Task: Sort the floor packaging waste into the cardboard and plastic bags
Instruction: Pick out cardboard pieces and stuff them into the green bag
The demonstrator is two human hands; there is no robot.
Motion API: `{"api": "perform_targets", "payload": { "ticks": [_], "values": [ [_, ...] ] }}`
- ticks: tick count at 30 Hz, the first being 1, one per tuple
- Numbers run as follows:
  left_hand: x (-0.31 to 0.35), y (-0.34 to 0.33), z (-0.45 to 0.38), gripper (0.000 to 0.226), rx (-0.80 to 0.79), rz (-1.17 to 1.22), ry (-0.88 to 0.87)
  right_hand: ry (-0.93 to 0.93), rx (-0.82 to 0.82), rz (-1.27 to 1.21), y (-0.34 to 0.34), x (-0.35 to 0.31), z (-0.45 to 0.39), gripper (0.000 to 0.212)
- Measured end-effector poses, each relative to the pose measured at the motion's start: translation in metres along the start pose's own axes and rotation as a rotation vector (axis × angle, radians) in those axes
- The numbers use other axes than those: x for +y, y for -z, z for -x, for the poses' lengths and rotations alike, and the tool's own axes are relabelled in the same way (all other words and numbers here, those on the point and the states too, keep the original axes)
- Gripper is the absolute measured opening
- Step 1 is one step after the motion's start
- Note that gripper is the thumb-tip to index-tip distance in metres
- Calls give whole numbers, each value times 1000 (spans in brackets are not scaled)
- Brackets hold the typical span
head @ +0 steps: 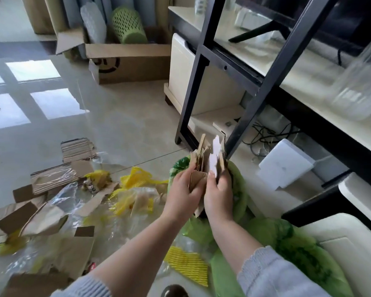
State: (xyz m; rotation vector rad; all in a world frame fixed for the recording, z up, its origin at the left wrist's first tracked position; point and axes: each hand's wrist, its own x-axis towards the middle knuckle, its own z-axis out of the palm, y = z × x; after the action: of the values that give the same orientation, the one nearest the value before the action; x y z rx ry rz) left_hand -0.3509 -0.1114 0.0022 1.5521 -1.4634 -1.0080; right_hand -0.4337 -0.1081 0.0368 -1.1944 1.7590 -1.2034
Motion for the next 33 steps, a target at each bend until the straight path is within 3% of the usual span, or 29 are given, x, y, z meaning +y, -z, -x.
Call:
{"api": "perform_targets", "payload": {
  "ticks": [3, 6, 9, 12, 15, 20, 26, 30, 33],
  "values": [
    [5, 4, 11, 54, -81, 87, -23, 72, -22, 36, 14, 4, 1, 44],
    [4, 7, 19, 53, -116, 13, -74, 204, -27, 119, 22, 8, 0, 56],
    [-3, 2, 15, 47, -87, -87, -41, 265, -2, 250, 22, 16, -4, 47],
    [-1, -4, 13, 43, -61, -363, -28, 204, -55, 432, 19, 18, -8, 39],
    [4, -7, 6, 35, -115, -437, 9, 101, -140, 583, 19, 16, -11, 38],
    [18, 25, 13, 60, -107, -220, 121, 123, -131, 365, 29, 1, 0, 47],
    [7, 121, 39, 39, 61, 35, 249, 336, -155, 102, 19, -24, 47, 36],
    [-5, 206, 58, 37, 66, -75, 368, 355, -343, 54, -9, -29, 79, 29],
    [-12, 270, 82, 41, -9, -387, 438, 334, -536, 129, -44, -20, 103, 26]
  ]
}}
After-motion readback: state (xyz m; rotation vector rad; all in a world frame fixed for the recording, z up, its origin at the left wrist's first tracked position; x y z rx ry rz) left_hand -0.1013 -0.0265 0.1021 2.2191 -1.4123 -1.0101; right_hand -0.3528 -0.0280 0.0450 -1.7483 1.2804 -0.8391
